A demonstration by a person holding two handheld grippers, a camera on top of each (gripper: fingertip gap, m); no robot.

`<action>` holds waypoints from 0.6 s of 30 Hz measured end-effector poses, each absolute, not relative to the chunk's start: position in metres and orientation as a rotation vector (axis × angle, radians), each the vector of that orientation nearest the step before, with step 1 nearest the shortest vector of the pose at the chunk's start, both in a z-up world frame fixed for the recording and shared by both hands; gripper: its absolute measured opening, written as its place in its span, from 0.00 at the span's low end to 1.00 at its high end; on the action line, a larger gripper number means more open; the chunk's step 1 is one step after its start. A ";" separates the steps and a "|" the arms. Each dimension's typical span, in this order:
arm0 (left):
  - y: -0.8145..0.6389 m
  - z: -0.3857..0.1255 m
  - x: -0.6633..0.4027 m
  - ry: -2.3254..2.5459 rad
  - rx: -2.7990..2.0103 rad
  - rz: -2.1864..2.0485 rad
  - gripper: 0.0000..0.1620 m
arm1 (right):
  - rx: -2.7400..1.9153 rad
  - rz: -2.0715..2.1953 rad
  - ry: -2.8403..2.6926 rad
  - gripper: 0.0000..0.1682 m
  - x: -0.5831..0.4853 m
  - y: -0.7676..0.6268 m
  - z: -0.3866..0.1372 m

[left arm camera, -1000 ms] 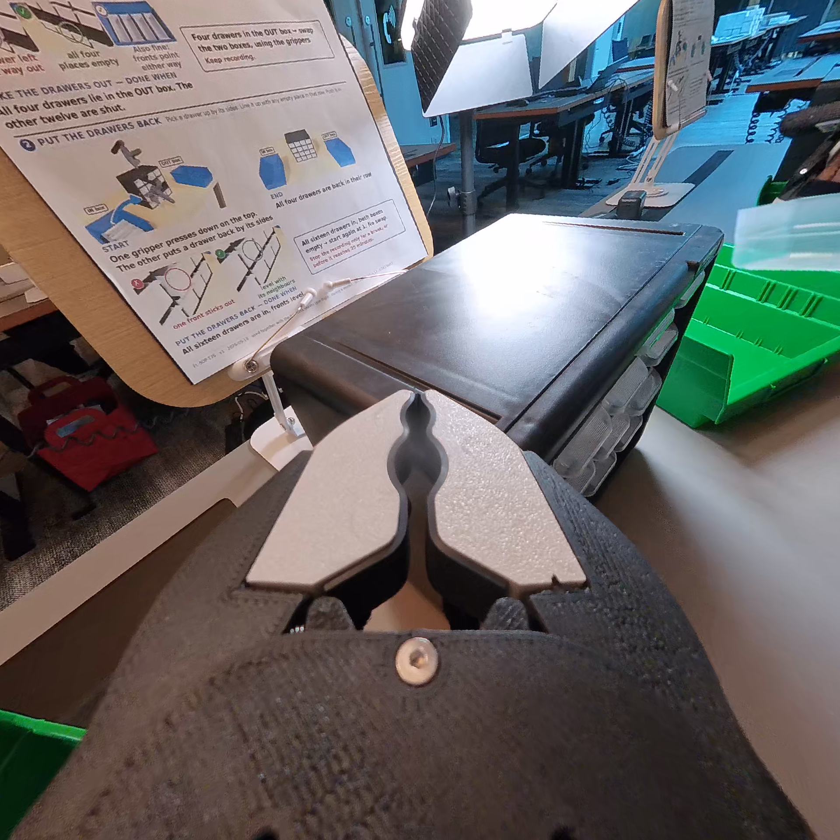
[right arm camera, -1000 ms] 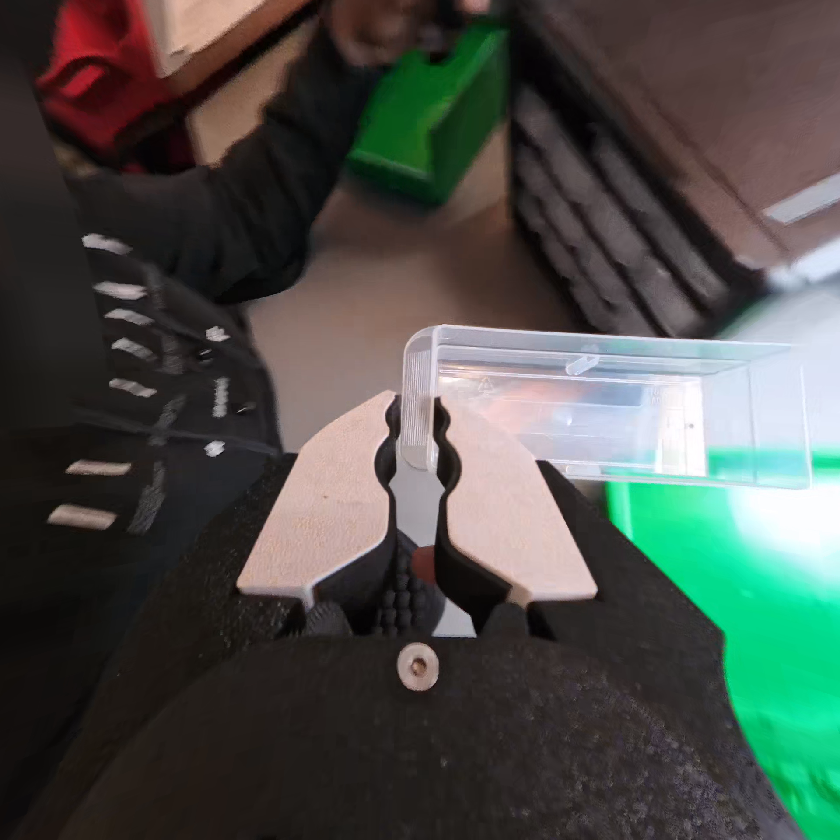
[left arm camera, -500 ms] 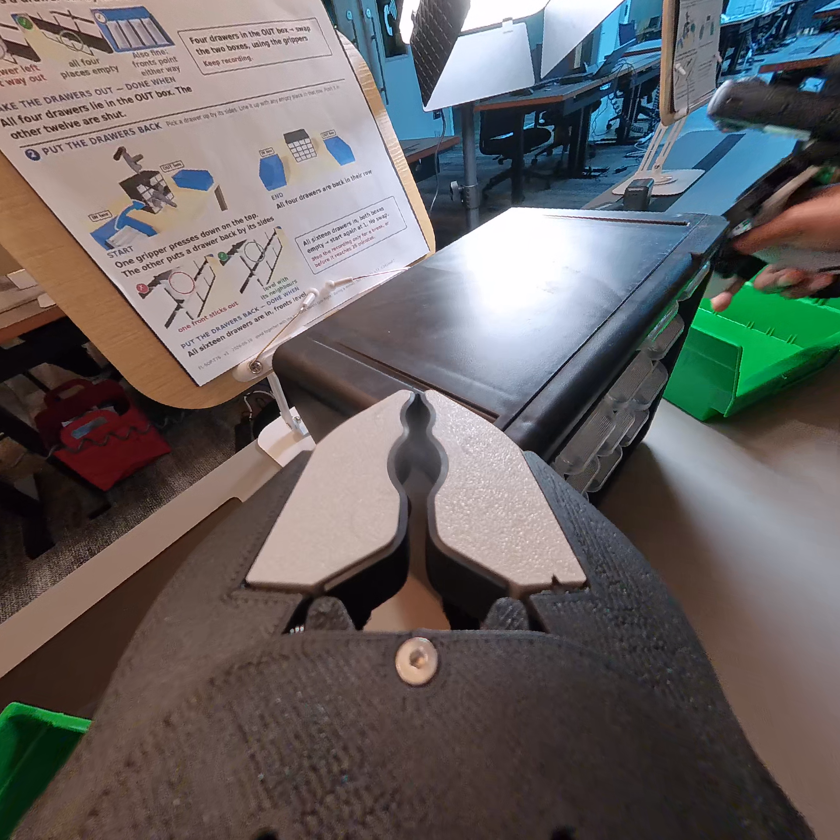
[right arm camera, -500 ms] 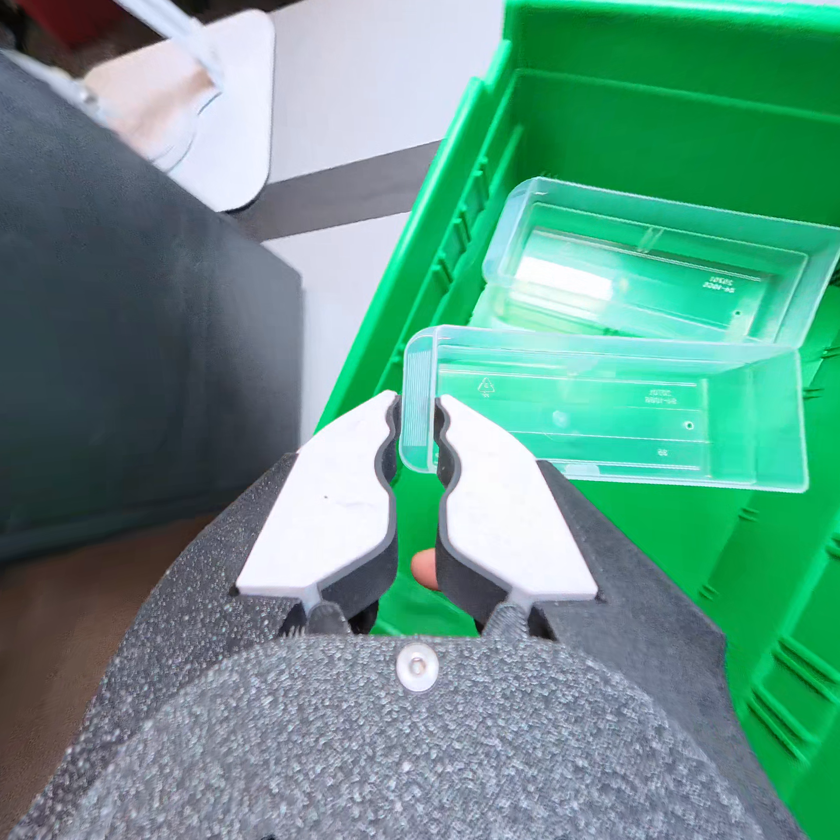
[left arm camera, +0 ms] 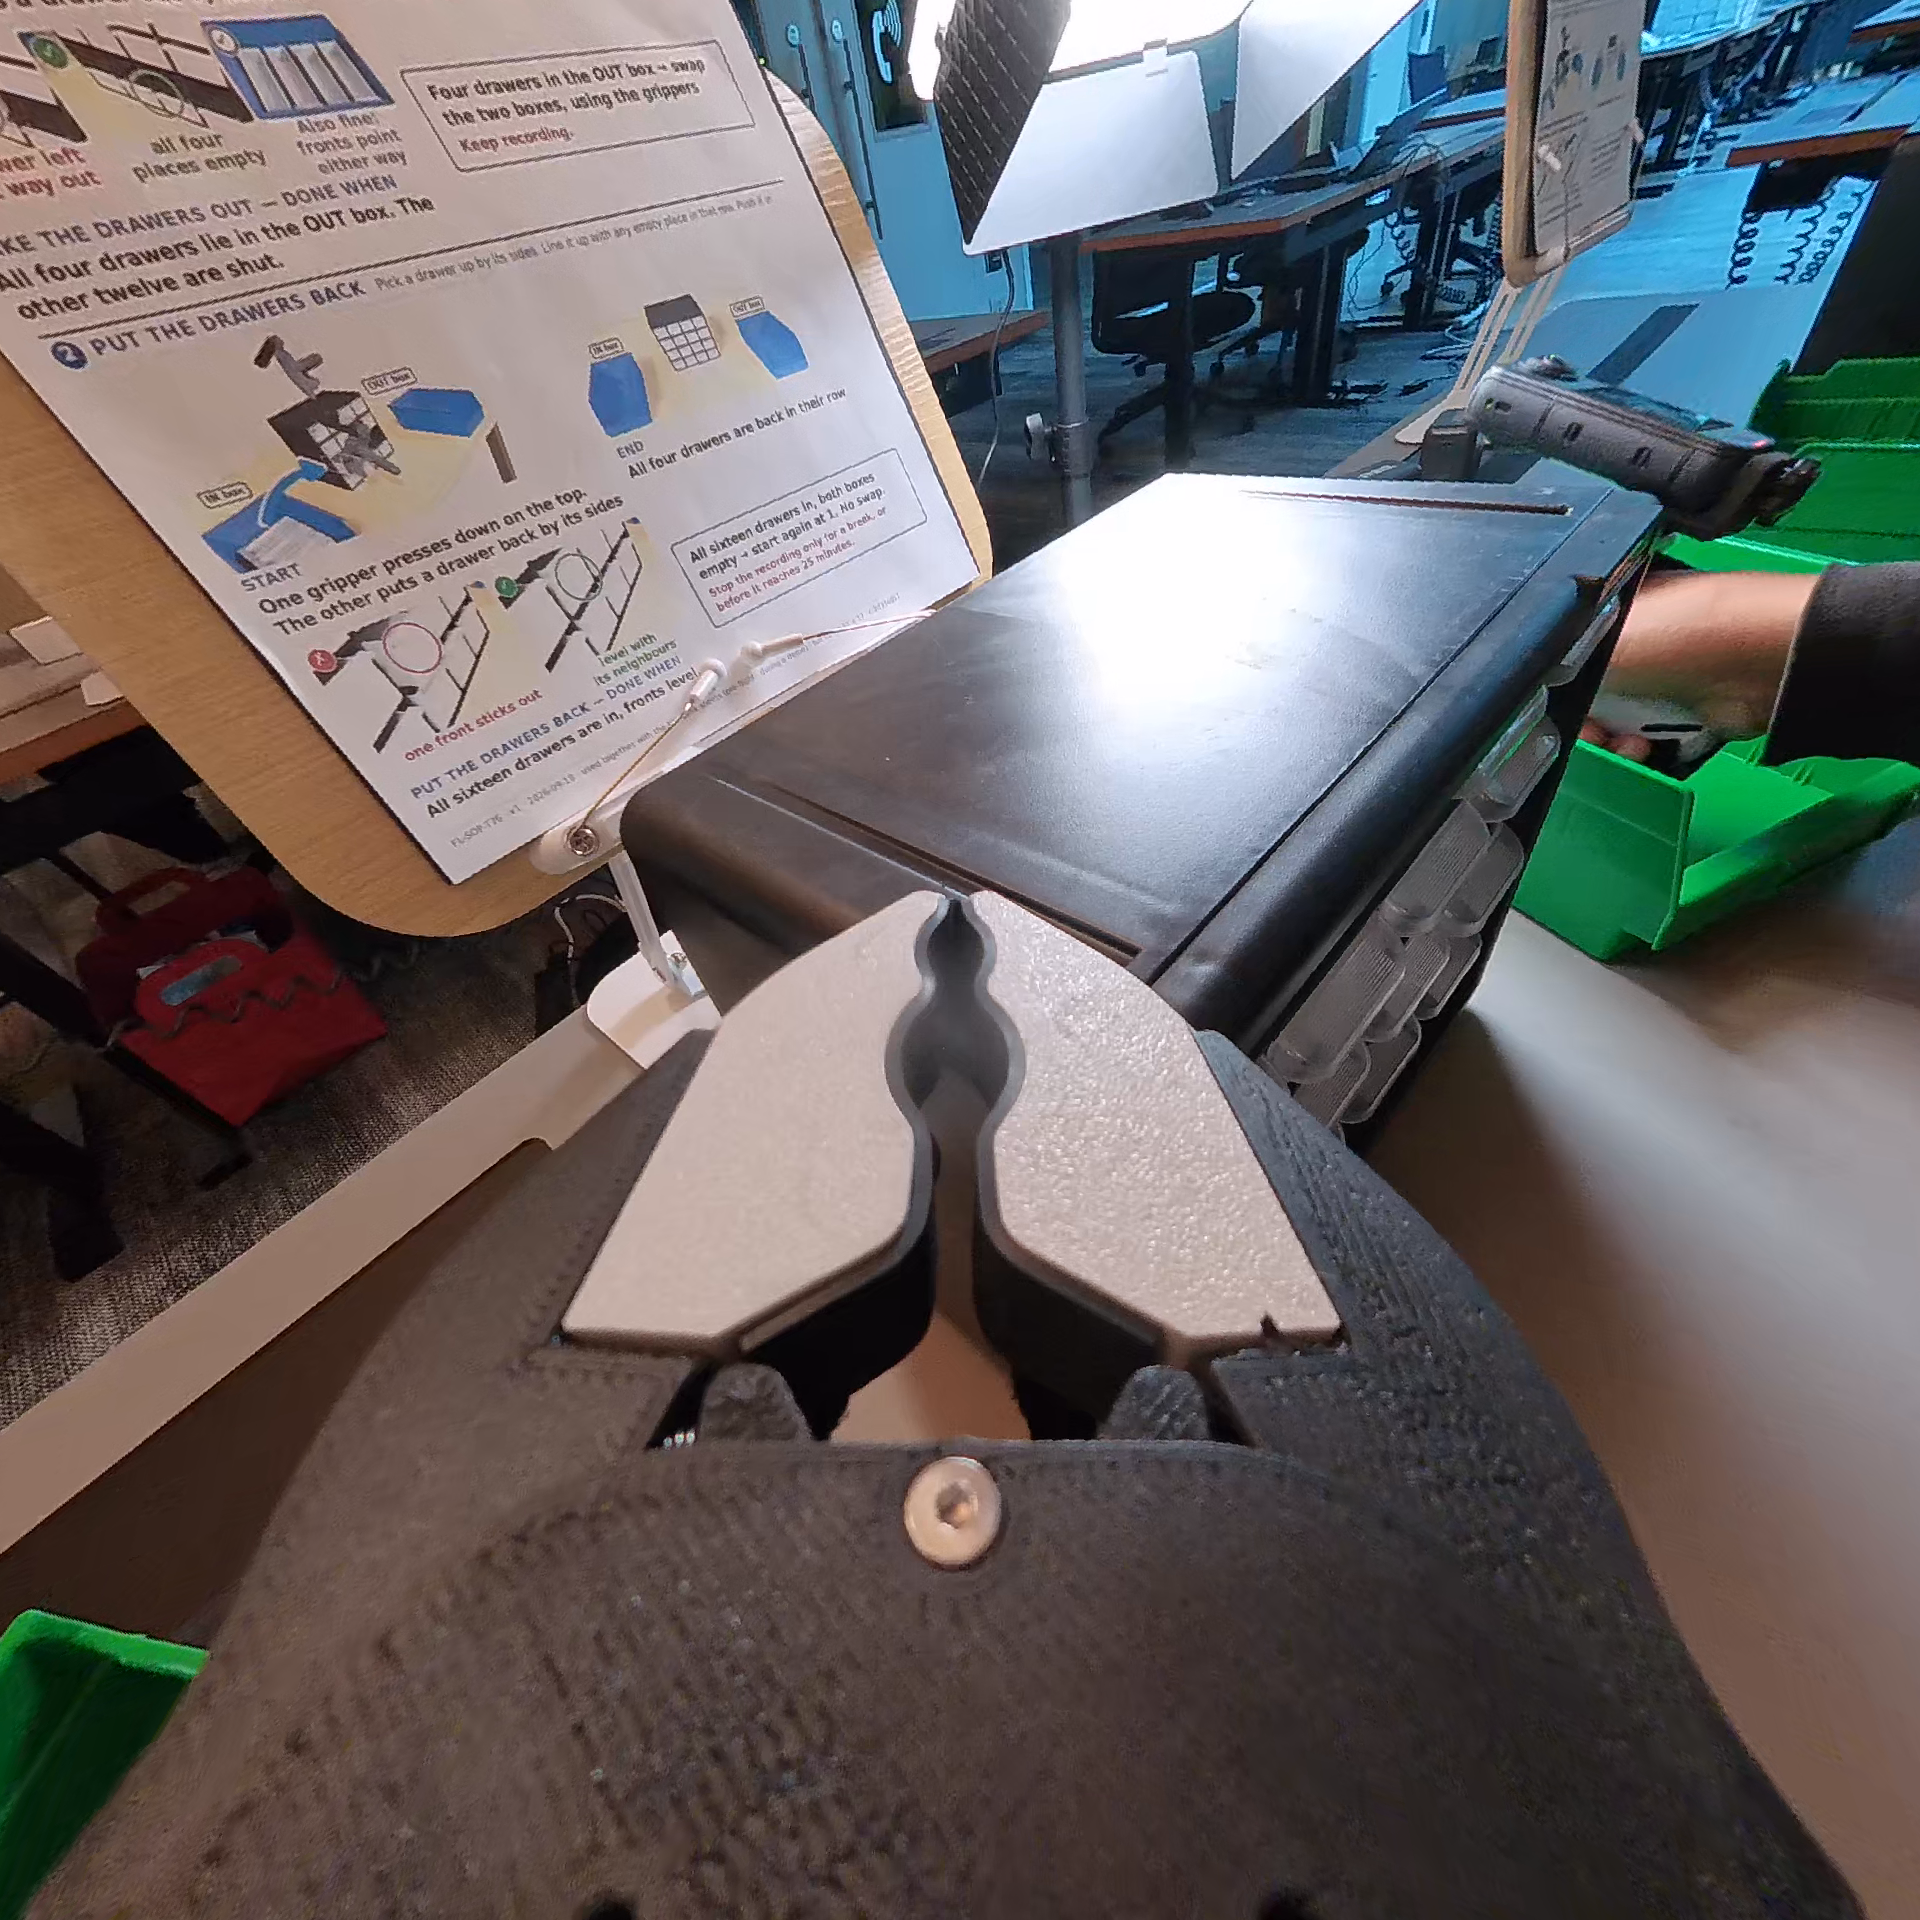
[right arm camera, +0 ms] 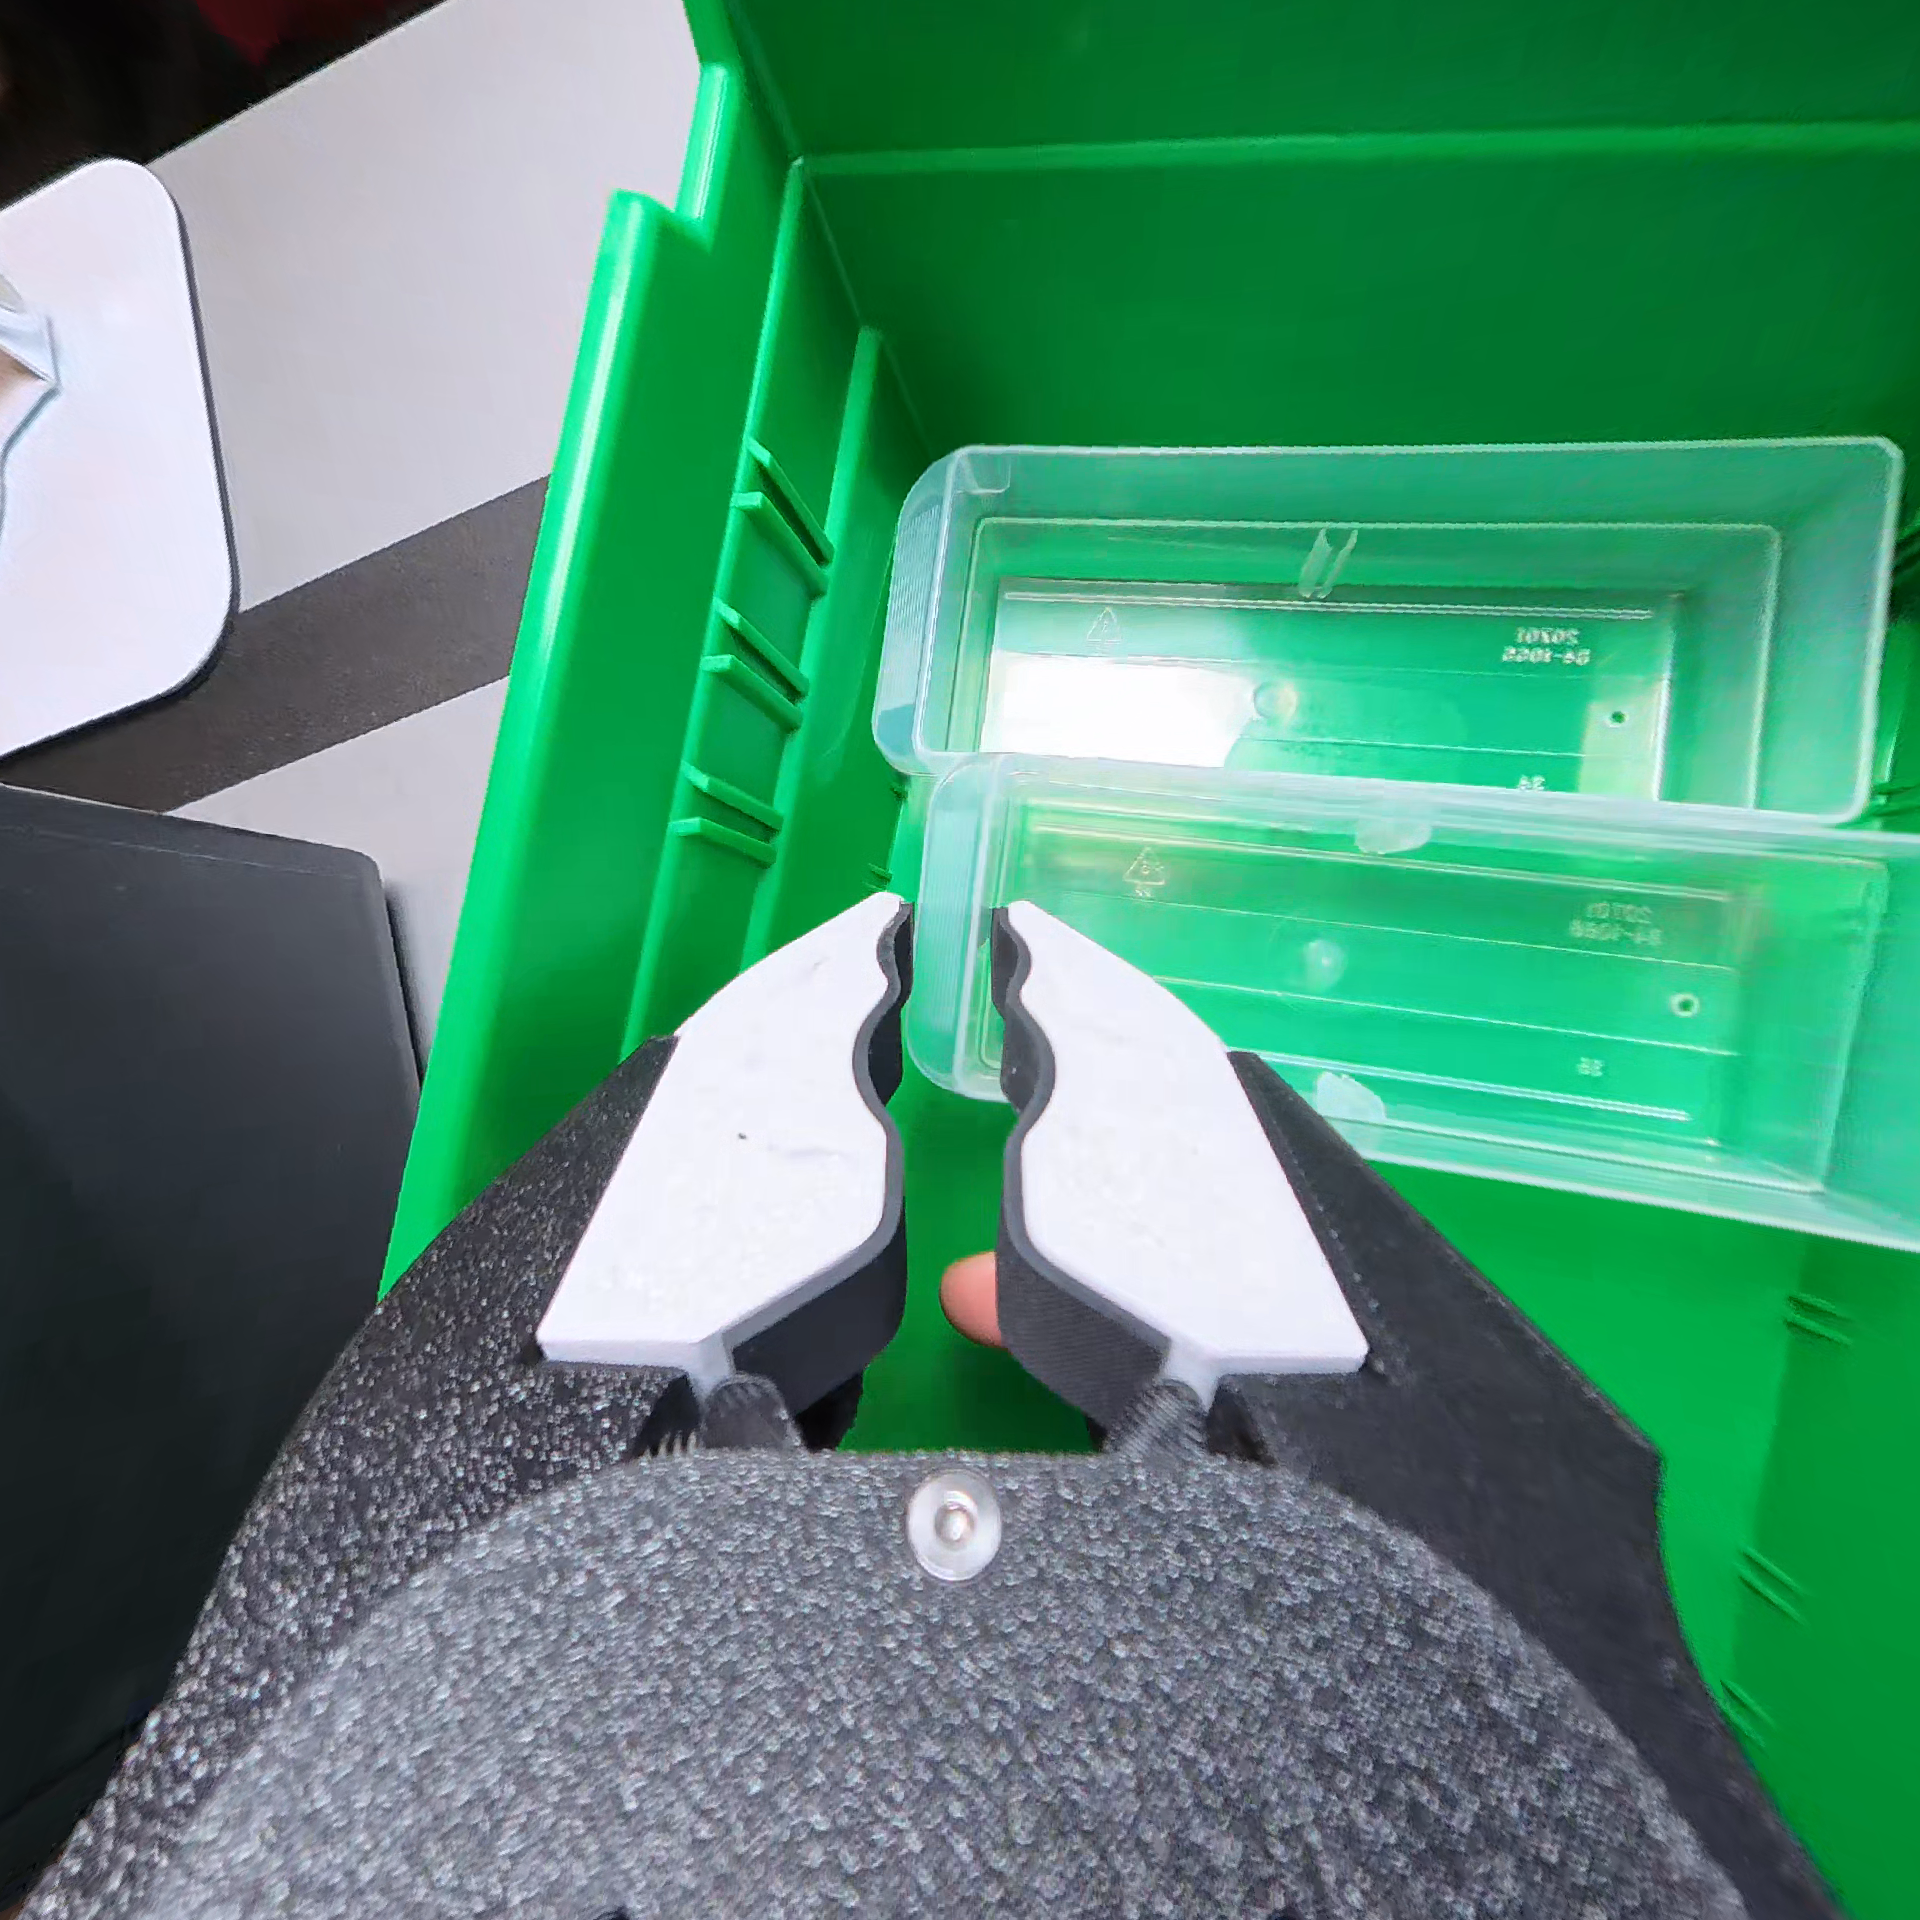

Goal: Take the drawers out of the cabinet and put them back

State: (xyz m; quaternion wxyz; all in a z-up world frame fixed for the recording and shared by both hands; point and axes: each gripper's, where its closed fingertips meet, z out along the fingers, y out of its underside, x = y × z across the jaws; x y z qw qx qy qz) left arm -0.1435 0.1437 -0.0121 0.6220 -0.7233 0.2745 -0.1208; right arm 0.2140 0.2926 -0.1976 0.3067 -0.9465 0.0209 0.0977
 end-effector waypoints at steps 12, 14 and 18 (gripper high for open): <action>0.143 -0.012 -0.143 0.632 -1.662 -0.279 0.00 | -2.425 0.474 -0.010 0.10 0.194 0.287 -0.176; 0.143 -0.012 -0.143 0.631 -1.661 -0.280 0.00 | -2.370 0.536 -0.025 0.10 0.193 0.283 -0.158; 0.143 -0.012 -0.143 0.630 -1.661 -0.281 0.00 | -2.098 0.633 -0.133 0.09 0.183 0.270 -0.093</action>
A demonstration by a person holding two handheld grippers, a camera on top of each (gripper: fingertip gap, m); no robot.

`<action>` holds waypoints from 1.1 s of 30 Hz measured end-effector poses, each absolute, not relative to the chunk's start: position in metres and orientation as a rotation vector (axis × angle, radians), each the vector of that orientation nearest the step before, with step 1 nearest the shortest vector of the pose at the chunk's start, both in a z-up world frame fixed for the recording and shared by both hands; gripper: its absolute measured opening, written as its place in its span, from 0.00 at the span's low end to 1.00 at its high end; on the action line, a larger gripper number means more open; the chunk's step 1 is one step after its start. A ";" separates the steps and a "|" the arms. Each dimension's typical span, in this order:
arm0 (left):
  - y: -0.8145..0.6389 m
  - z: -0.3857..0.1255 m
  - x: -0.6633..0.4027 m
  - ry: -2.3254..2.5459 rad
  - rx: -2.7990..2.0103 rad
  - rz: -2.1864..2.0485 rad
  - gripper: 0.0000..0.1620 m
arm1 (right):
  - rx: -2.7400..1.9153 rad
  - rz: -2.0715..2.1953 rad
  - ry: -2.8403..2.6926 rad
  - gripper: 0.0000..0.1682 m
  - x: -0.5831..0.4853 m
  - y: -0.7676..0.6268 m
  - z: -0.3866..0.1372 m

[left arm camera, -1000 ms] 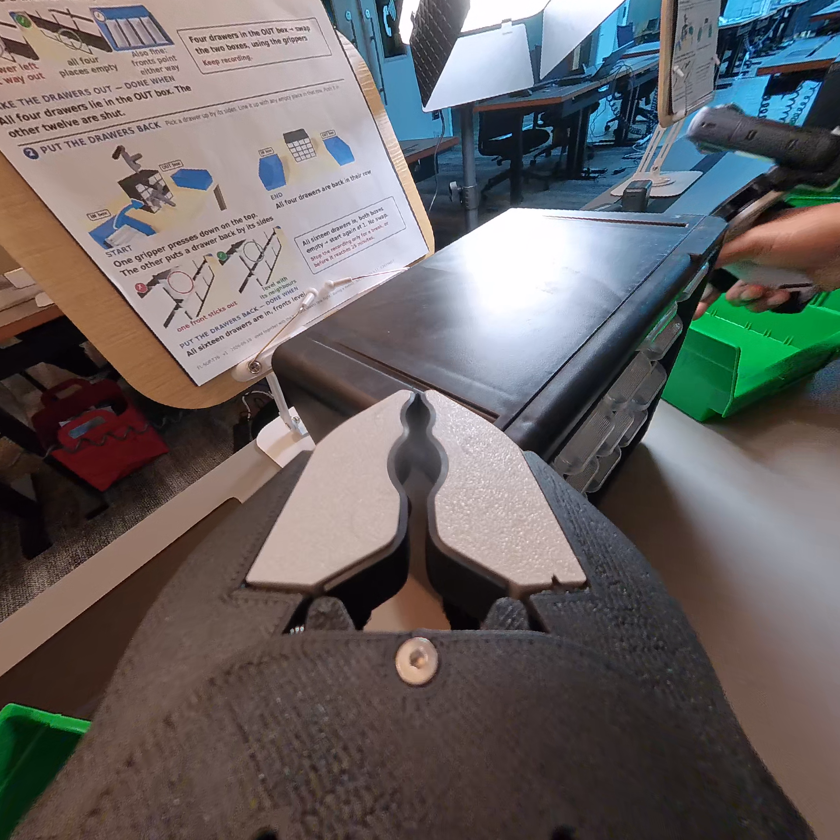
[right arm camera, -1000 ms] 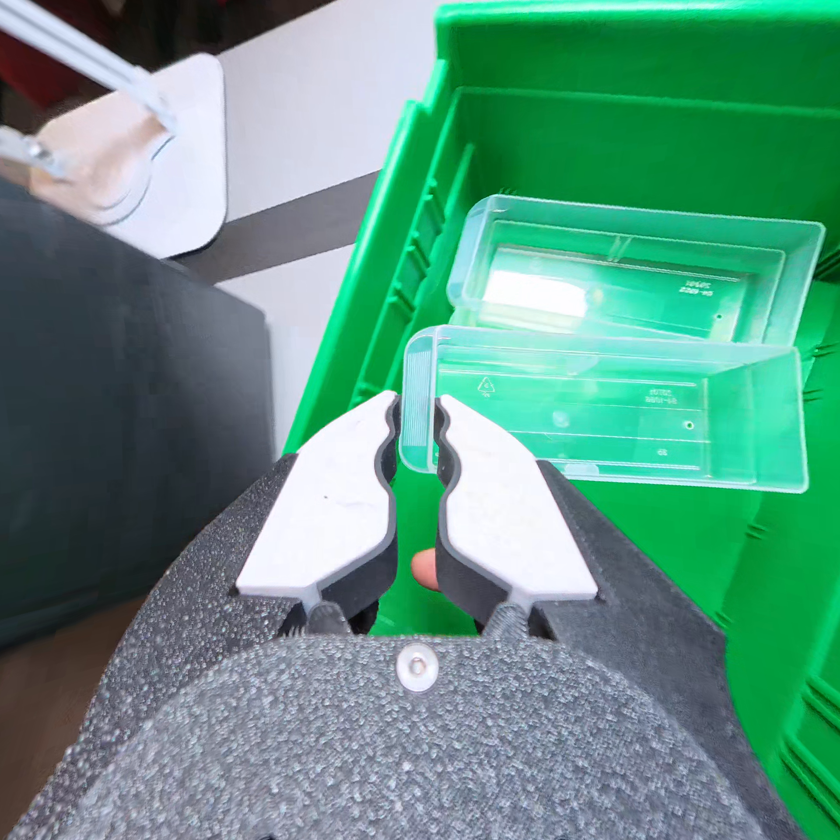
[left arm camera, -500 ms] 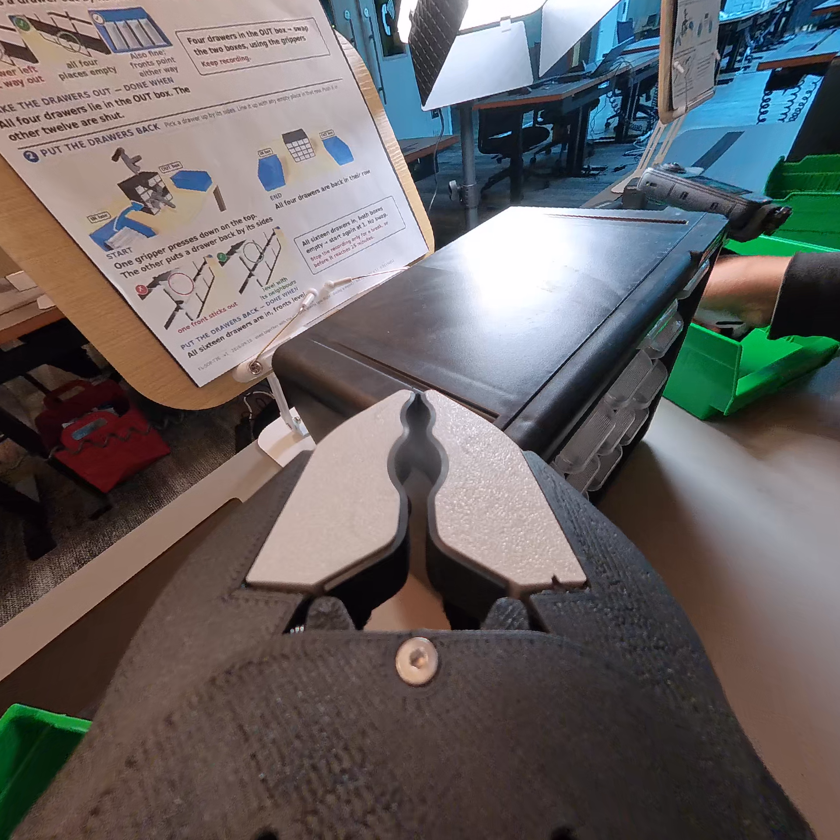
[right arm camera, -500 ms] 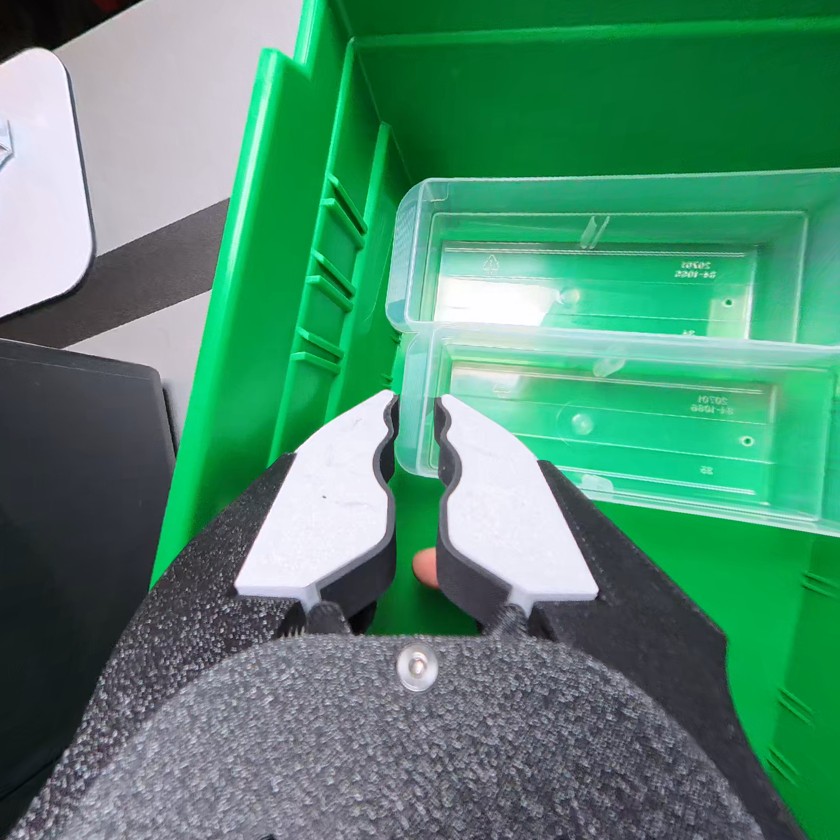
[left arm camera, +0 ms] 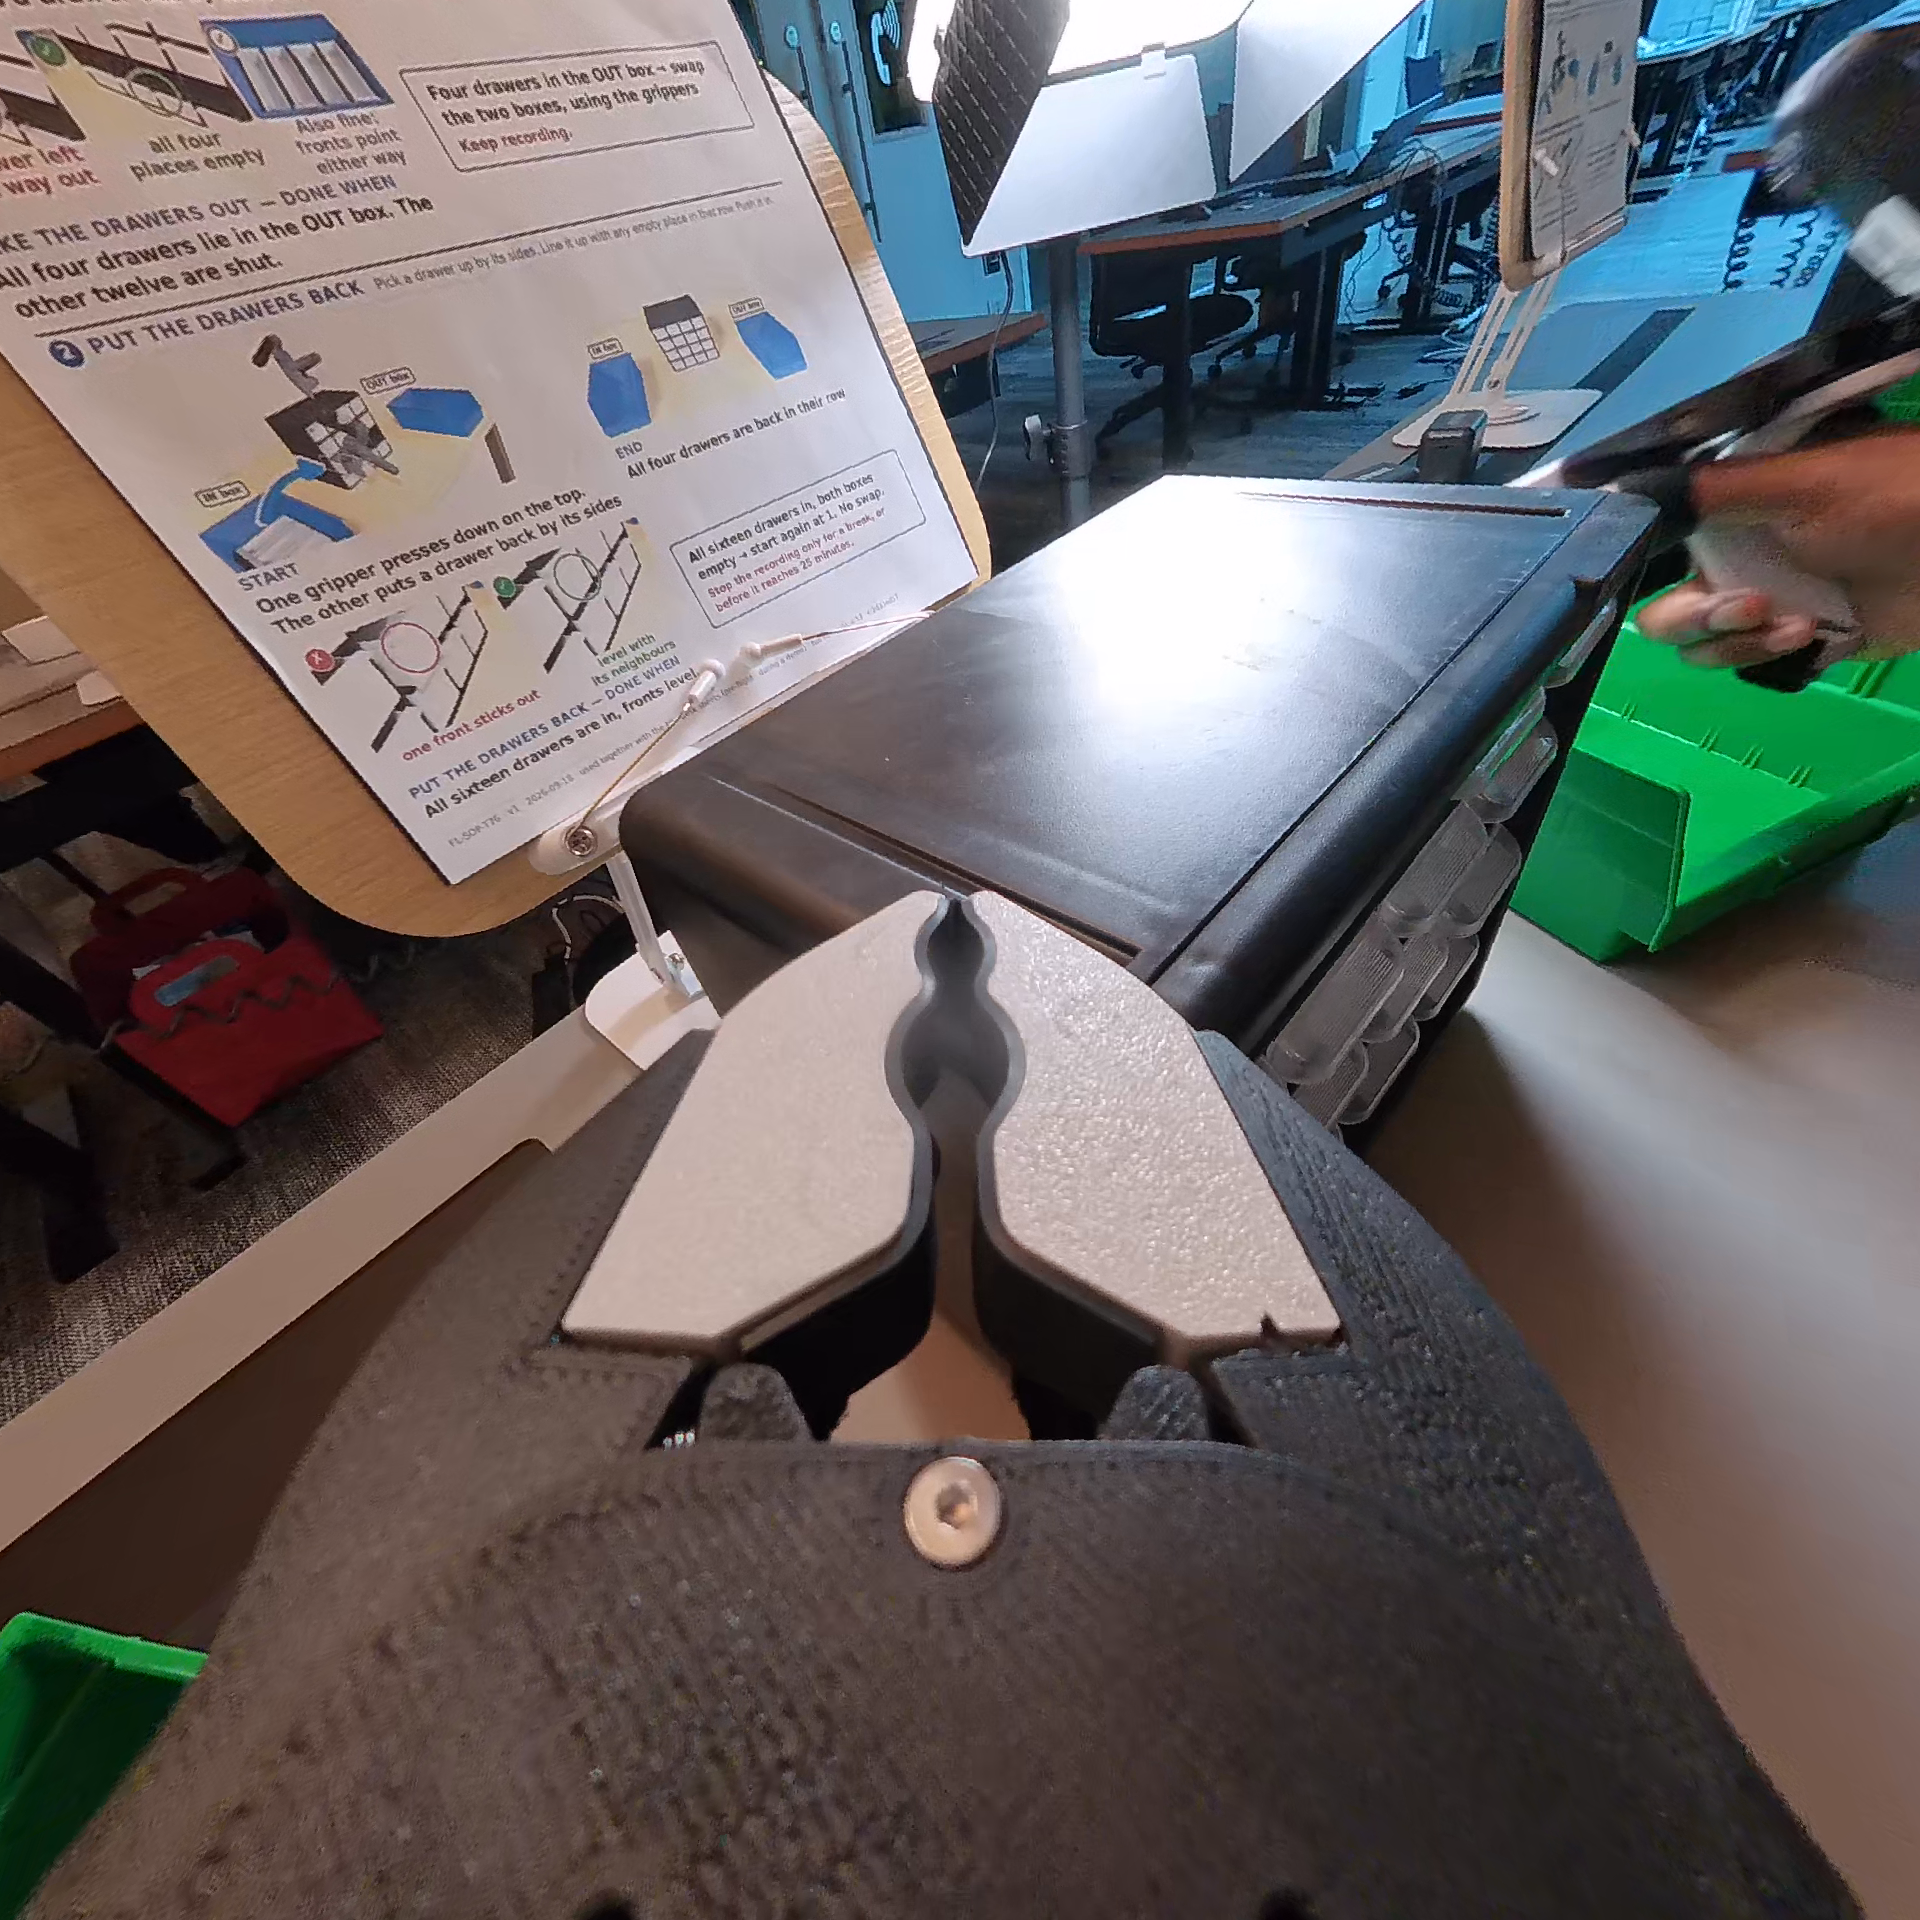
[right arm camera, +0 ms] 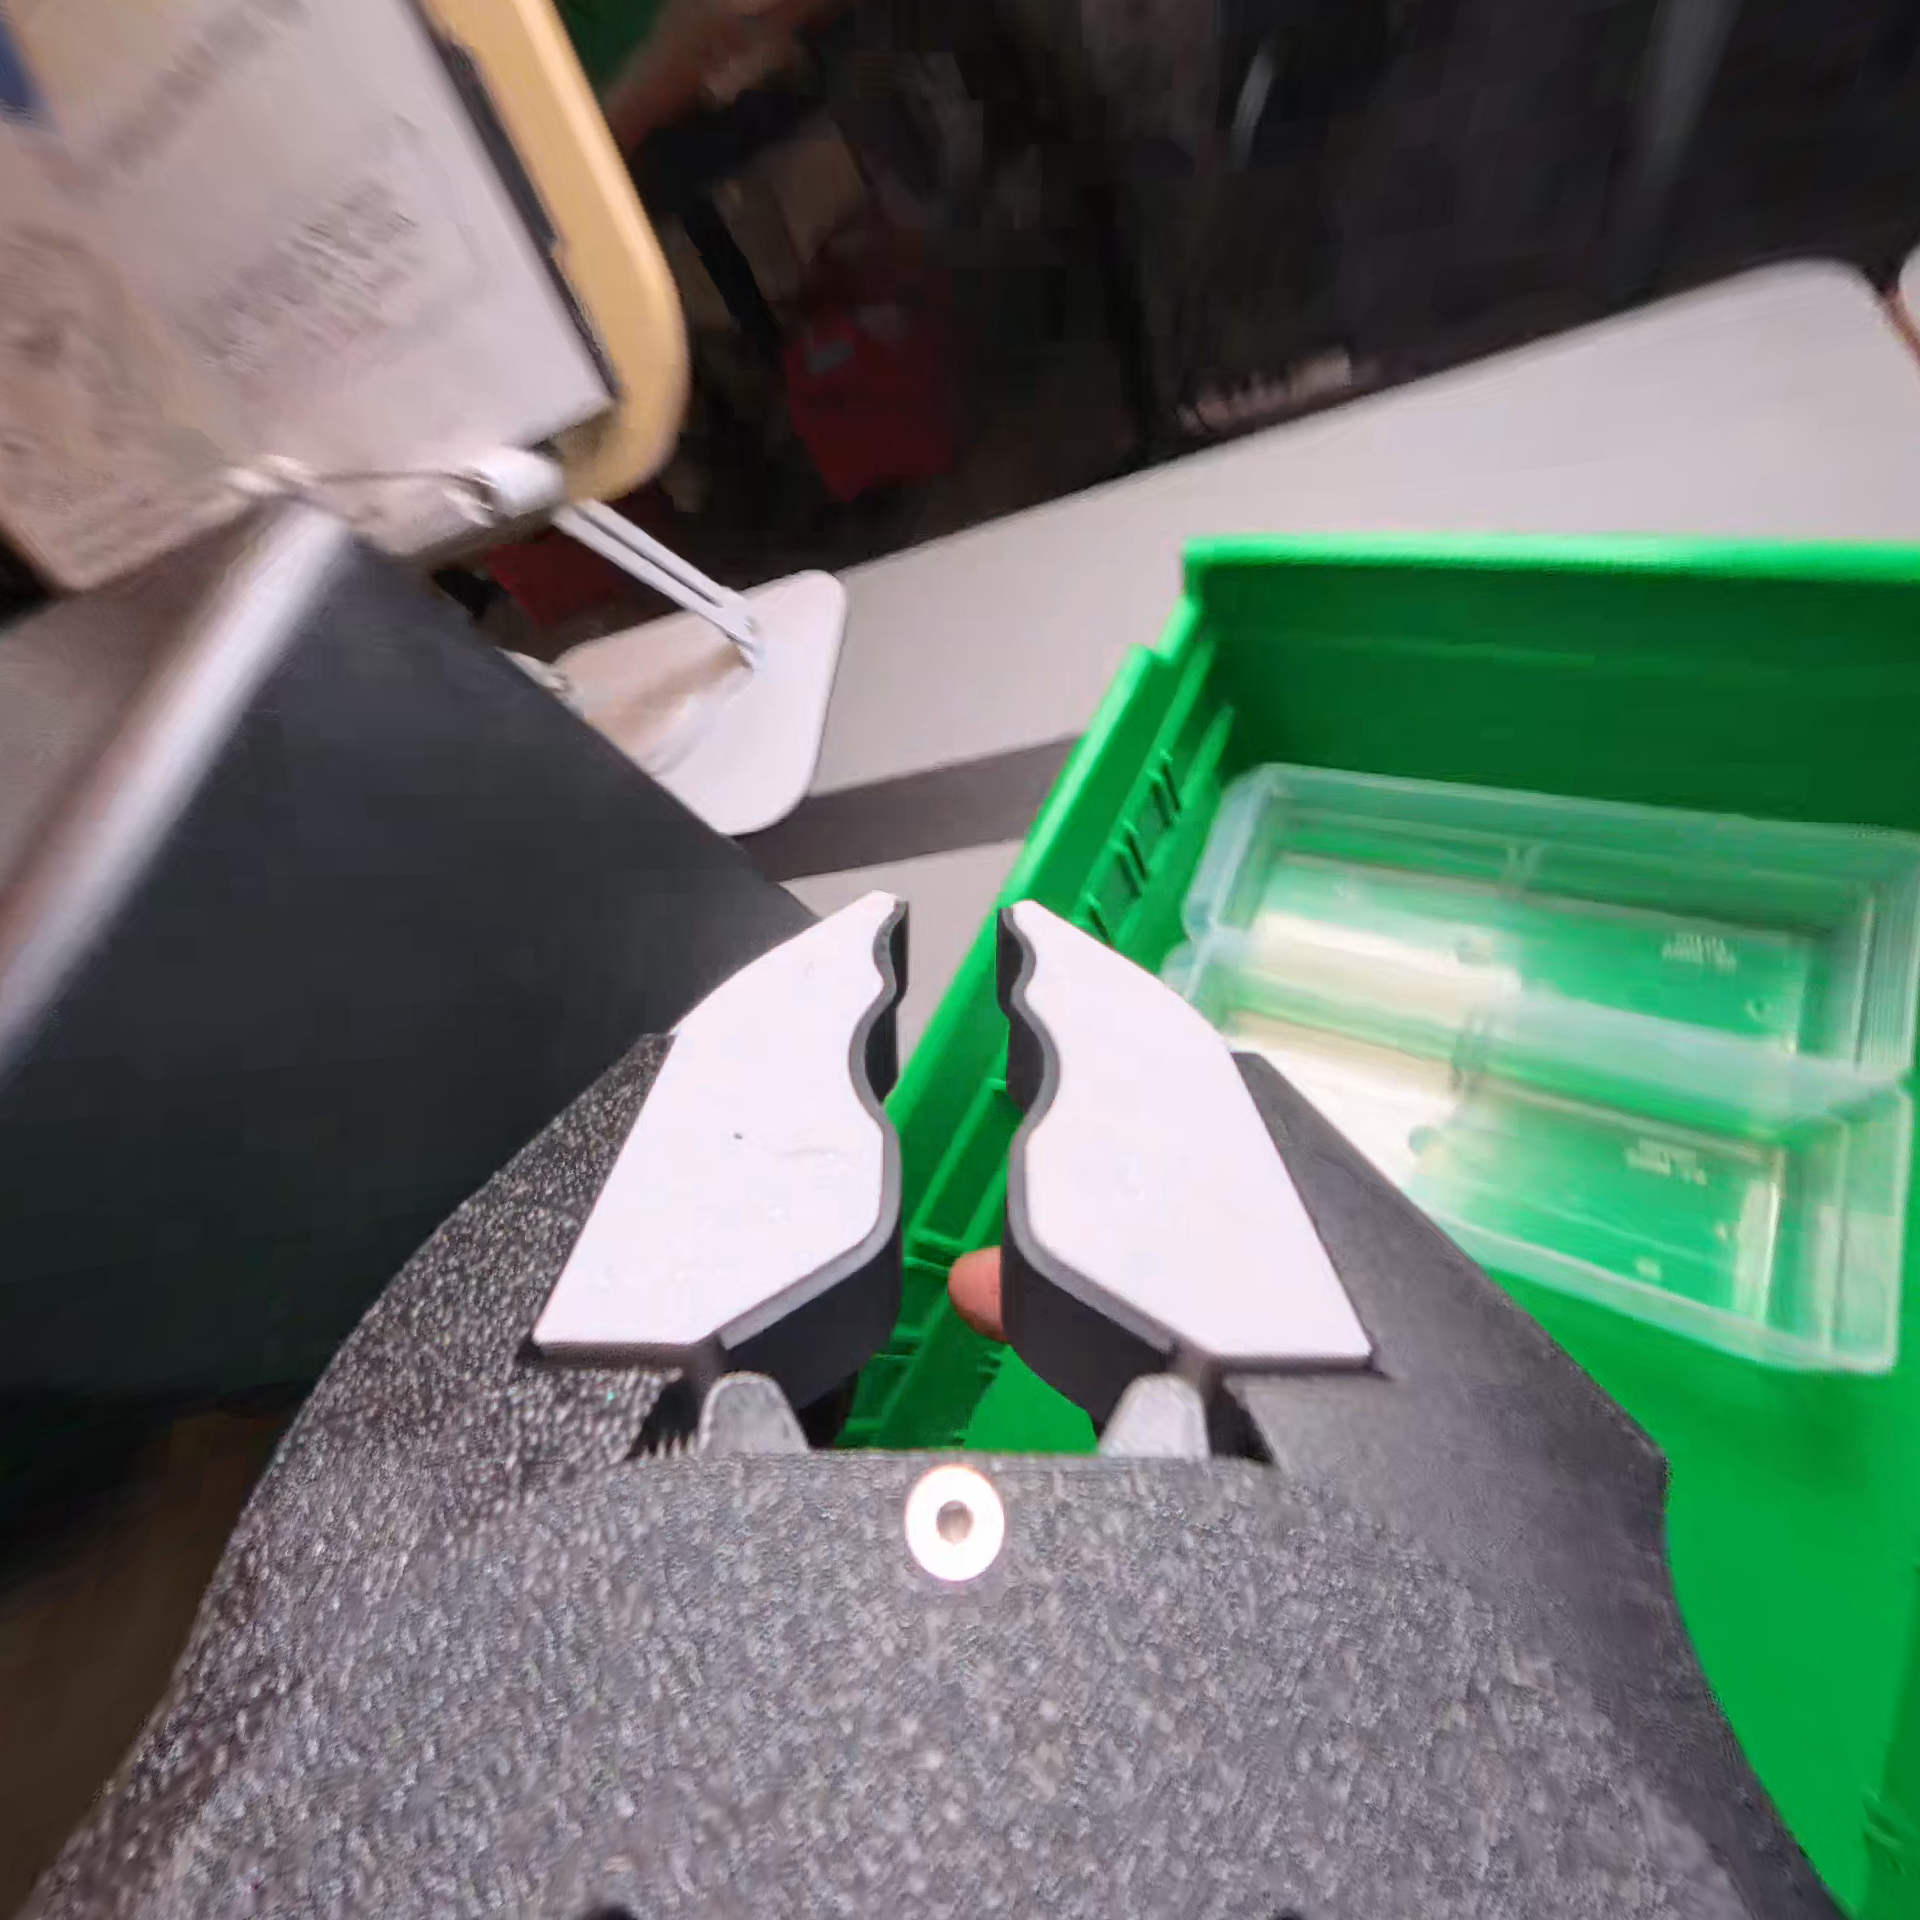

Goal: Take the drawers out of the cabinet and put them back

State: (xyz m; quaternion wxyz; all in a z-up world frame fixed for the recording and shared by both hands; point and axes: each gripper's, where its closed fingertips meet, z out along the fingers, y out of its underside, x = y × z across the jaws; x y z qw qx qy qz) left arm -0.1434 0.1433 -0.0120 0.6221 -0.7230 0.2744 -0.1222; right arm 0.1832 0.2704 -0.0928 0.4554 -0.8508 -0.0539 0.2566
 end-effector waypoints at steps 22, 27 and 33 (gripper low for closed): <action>0.143 -0.012 -0.144 0.622 -1.660 -0.292 0.00 | -0.852 -0.573 -1.263 0.10 0.003 0.129 -0.042; 0.143 -0.012 -0.143 0.623 -1.658 -0.296 0.00 | -0.718 -0.694 -1.225 0.04 0.006 0.133 -0.038; 0.143 -0.012 -0.143 0.624 -1.658 -0.296 0.00 | -0.732 -0.636 -1.300 0.04 0.009 0.120 -0.039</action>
